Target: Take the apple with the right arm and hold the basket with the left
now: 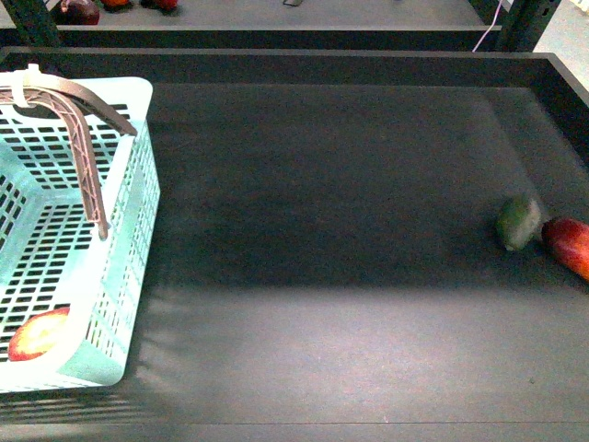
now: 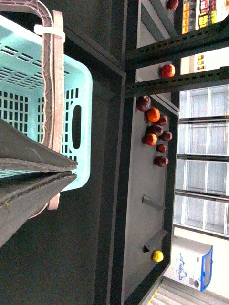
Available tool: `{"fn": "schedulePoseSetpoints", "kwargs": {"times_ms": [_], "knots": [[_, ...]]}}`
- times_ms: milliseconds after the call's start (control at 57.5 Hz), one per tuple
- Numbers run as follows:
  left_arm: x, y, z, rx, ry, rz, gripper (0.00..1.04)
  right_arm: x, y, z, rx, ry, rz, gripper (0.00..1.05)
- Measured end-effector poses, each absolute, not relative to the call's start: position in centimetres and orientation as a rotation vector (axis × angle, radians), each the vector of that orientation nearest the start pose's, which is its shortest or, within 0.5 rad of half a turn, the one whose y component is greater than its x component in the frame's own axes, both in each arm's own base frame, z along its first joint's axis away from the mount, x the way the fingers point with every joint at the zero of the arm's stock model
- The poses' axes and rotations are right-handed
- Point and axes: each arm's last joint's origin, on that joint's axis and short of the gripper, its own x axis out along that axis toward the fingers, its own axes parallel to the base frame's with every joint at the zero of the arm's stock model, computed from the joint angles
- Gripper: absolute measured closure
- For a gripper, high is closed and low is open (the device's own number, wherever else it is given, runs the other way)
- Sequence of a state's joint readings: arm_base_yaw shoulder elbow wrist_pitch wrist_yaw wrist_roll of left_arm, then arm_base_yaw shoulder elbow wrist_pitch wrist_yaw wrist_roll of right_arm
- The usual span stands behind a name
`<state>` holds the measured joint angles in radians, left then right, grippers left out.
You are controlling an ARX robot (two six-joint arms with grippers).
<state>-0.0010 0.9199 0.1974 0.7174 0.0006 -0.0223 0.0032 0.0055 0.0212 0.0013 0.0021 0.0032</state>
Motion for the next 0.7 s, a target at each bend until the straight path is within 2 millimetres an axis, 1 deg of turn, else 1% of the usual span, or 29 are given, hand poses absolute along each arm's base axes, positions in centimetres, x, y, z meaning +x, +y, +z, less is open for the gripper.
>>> {"fn": "schedulePoseSetpoints", "kwargs": {"times_ms": [122, 383, 696], "knots": [[16.5, 0.0, 18.7, -0.016, 0.007, -0.001, 1.02, 9.7, 0.0, 17.0, 0.003, -0.017, 0.001, 0.09], [14.7, 0.0, 17.9, -0.014, 0.008, -0.001, 1.02, 9.7, 0.0, 17.0, 0.003, -0.017, 0.001, 0.09], [13.2, 0.0, 16.9, -0.011, -0.003, -0.001, 1.02, 9.7, 0.0, 17.0, 0.003, -0.017, 0.001, 0.09]]}}
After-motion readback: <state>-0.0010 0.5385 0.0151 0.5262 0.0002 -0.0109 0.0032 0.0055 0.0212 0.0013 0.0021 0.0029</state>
